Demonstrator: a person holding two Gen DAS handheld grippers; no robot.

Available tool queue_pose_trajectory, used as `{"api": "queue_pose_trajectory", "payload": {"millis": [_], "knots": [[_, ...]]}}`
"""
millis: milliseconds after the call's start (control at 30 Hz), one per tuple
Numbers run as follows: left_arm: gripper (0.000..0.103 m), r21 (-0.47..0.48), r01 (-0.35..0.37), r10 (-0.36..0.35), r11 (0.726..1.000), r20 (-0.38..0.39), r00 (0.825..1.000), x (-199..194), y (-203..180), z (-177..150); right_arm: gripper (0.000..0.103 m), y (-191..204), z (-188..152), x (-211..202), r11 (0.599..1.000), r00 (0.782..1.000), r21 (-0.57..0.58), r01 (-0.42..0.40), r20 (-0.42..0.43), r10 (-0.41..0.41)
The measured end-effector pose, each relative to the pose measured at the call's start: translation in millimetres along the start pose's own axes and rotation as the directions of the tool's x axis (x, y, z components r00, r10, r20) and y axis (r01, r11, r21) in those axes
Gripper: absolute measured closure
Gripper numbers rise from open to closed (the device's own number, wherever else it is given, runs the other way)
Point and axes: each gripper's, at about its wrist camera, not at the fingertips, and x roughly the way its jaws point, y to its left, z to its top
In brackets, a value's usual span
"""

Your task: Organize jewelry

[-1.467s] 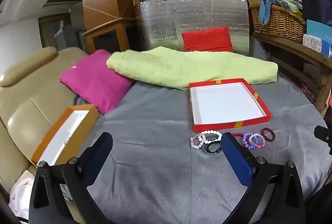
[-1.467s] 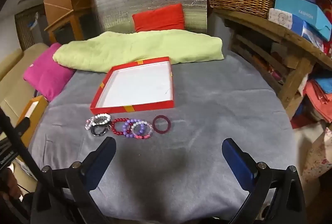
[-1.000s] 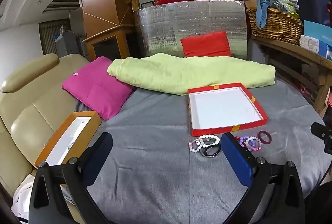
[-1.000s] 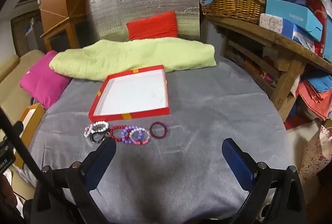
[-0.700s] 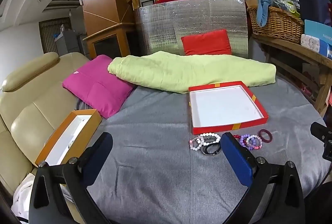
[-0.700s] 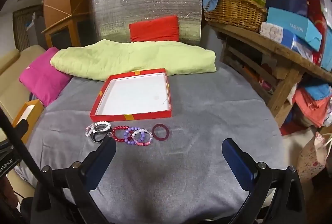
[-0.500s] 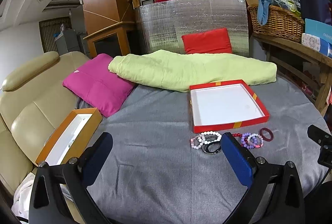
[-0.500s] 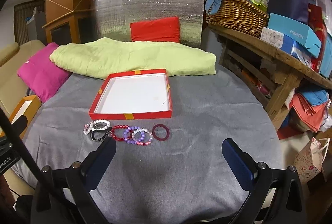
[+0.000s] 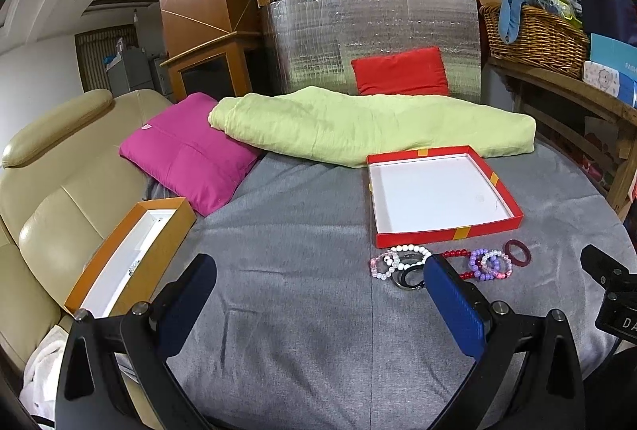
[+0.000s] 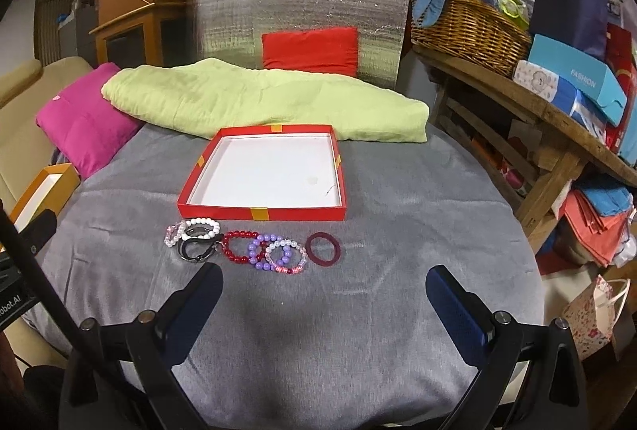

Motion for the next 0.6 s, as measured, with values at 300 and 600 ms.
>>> {"api": "queue_pose_trajectory", "payload": {"millis": [300, 600], "knots": [[0.0, 0.004, 0.006, -0.006, 1.0, -0.005, 1.0, 1.7, -1.9, -1.4, 0.0, 6.2, 3.1, -5.0, 0.998, 0.998, -0.034, 0.046, 0.033, -0.045], [0.0, 0.02, 0.01, -0.01, 1.0, -0.019, 1.0, 7.9, -9.4, -2.3, 0.0, 1.8, 4.5, -1.4, 0.998, 0.998, -0.033, 0.056, 0.032, -0.055]]}}
